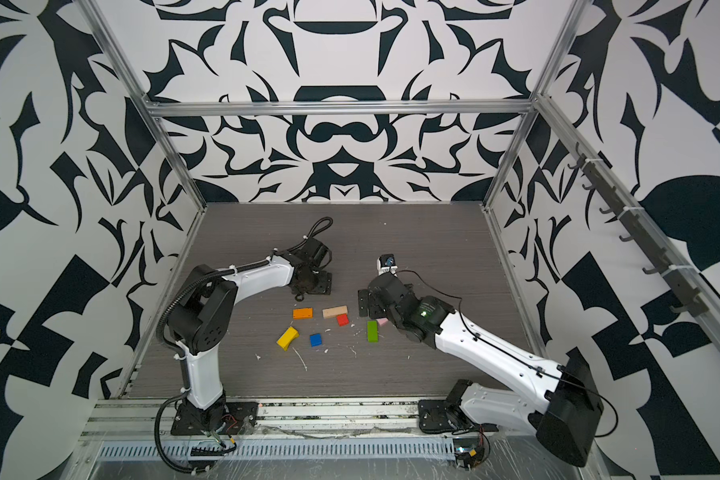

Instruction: Build the wood block tower

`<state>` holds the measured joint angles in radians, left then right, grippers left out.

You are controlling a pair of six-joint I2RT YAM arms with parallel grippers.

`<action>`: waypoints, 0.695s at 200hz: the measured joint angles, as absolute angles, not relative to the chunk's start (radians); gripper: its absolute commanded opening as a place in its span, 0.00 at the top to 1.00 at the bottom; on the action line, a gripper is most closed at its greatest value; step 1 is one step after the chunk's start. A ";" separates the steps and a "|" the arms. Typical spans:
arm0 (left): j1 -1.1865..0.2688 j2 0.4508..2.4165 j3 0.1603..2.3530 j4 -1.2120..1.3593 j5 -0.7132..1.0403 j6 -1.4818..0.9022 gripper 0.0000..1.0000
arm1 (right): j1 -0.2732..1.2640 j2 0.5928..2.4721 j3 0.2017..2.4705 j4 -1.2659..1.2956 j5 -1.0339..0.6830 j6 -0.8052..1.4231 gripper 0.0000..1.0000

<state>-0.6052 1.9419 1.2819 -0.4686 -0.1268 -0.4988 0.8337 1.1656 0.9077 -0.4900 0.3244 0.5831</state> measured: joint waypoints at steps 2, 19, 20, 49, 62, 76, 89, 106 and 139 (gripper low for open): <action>-0.603 1.942 1.283 -0.469 -0.126 -0.498 0.27 | 0.834 1.172 0.915 -0.495 0.323 0.585 0.00; -0.584 1.950 1.292 -0.471 -0.123 -0.488 0.27 | 0.834 1.214 0.955 -0.521 0.315 0.588 0.00; -0.582 1.951 1.293 -0.471 -0.123 -0.487 0.27 | 0.834 1.216 0.957 -0.522 0.315 0.588 0.01; -0.547 1.964 1.311 -0.477 -0.117 -0.463 0.27 | 0.834 1.208 0.961 -0.527 0.303 0.587 0.00; -0.537 1.978 1.331 -0.484 -0.124 -0.458 0.26 | 0.834 1.193 0.961 -0.527 0.299 0.578 0.00; -0.532 1.999 1.360 -0.495 -0.139 -0.455 0.26 | 0.834 1.180 0.965 -0.528 0.299 0.560 0.00; -0.530 2.024 1.398 -0.511 -0.157 -0.456 0.26 | 0.834 1.177 0.976 -0.532 0.299 0.537 0.01; -0.530 2.057 1.450 -0.535 -0.167 -0.458 0.26 | 0.834 1.183 0.996 -0.535 0.297 0.510 0.00; -0.530 2.094 1.511 -0.558 -0.173 -0.474 0.25 | 0.834 1.200 1.008 -0.529 0.287 0.487 0.00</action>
